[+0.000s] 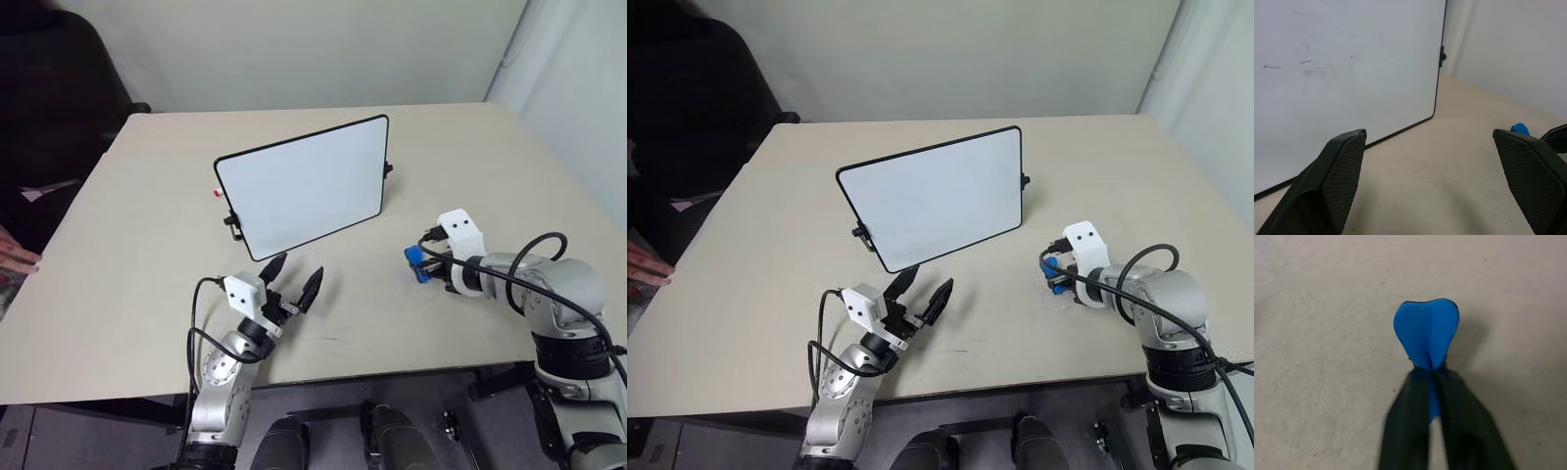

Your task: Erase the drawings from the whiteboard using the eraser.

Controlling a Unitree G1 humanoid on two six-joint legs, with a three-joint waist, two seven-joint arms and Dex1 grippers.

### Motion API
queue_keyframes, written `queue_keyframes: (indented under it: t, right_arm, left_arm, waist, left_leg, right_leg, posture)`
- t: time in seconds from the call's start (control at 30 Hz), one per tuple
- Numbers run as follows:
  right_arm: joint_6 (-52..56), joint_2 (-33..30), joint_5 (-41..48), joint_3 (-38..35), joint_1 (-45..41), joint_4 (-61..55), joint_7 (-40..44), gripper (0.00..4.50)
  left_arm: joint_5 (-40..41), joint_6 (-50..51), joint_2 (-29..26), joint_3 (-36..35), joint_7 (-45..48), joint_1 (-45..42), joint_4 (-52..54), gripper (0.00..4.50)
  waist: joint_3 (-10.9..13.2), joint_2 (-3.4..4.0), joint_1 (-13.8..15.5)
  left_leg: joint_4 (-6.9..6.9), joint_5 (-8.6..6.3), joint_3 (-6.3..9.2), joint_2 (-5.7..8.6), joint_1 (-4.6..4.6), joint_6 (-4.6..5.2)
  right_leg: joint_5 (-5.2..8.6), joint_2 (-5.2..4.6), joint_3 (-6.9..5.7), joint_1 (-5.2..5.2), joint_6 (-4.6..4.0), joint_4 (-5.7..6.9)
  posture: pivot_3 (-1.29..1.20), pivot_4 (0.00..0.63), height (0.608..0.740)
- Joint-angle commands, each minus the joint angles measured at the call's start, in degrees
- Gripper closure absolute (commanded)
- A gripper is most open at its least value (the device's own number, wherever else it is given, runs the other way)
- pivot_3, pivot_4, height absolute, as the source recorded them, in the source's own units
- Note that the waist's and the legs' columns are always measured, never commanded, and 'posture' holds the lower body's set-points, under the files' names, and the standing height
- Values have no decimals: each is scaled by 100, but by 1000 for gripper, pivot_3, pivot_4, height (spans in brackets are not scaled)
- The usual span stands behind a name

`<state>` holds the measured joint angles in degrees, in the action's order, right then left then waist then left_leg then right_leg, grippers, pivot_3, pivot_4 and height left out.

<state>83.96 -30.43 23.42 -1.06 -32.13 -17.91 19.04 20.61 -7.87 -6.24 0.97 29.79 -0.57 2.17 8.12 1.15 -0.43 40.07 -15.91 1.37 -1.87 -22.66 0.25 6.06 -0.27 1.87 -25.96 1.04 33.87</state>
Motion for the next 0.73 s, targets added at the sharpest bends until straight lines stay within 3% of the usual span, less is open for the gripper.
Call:
queue_keyframes:
  t: [0.03,0.1,0.37,0.5,0.73]
  right_arm:
    - [-339,-85,-69,30,139,-117,42,2686]
    - [-582,-41,21,-161,149,-289,113,2012]
    - [-1590,807,503,-1284,25,-571,97,2012]
    - [-1914,1195,991,-1422,297,-1002,308,2012]
    - [-2189,1243,1018,-1195,628,-1092,173,2012]
  left_arm:
    - [-32,-128,18,-8,30,-60,59,0]
    - [-29,-133,16,-14,24,-53,64,0]
    - [-26,-119,31,15,13,-40,102,0]
    - [-22,-131,43,46,45,-11,103,0]
    - [118,30,-5,7,131,12,121,0]
  waist:
    - [0,0,7]
    - [1,1,9]
    - [1,1,8]
    - [1,1,7]
    - [1,1,11]
  left_leg:
    - [0,-4,0,2,0,6]
    - [0,-10,0,3,-3,14]
    - [-1,-19,-6,3,-20,20]
    - [0,-22,-6,4,-21,24]
    - [5,-24,-8,7,-21,27]
  right_leg:
    - [2,-1,1,2,3,-4]
    - [5,-3,1,3,7,-11]
    - [12,0,1,-21,16,-10]
    - [13,0,1,-22,15,-10]
    - [14,-6,4,-15,17,-10]
  posture:
    - [0,150,740]
    - [0,150,740]
    - [0,150,740]
    - [0,150,740]
    - [0,150,740]
